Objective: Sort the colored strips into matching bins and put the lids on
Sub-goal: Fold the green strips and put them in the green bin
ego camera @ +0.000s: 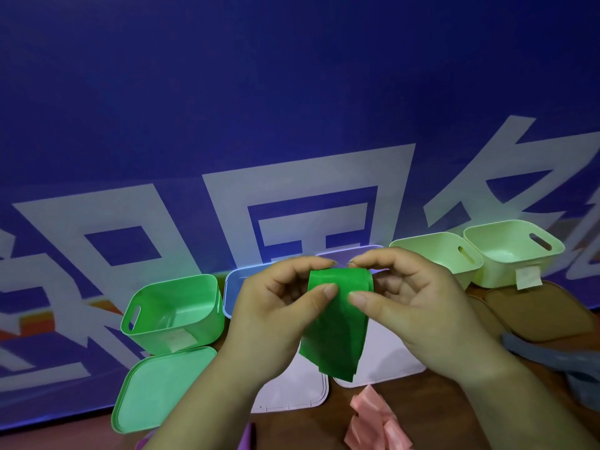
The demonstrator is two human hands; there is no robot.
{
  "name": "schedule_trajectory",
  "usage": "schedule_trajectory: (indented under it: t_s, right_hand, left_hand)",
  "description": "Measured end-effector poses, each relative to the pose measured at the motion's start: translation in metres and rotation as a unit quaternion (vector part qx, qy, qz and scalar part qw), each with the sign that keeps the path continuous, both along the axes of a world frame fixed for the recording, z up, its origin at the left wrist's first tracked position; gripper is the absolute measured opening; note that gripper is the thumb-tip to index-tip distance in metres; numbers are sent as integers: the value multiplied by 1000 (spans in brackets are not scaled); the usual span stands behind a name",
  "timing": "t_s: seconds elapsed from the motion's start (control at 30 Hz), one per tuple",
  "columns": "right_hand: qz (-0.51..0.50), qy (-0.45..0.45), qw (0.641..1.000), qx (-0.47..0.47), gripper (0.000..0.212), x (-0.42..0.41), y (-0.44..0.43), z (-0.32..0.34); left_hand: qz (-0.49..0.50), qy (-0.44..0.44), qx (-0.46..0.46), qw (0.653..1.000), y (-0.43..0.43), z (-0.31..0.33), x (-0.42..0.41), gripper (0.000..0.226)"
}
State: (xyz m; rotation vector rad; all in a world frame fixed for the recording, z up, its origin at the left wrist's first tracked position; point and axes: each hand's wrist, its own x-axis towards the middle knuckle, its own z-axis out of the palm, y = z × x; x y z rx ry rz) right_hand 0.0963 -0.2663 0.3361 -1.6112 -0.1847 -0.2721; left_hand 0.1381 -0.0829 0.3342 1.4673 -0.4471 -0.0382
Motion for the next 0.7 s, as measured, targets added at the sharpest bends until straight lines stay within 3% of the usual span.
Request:
schedule_trajectory:
  t_s: [0.23,0.7]
  right_hand:
    - [-27,-22,999,-12,41,0,5,-4]
    - [-28,4,999,15,31,2,3,0]
  left_hand:
    - [24,-11,33,999,-1,4,-2,28]
    - [-20,-17,18,999,1,-1,1,45]
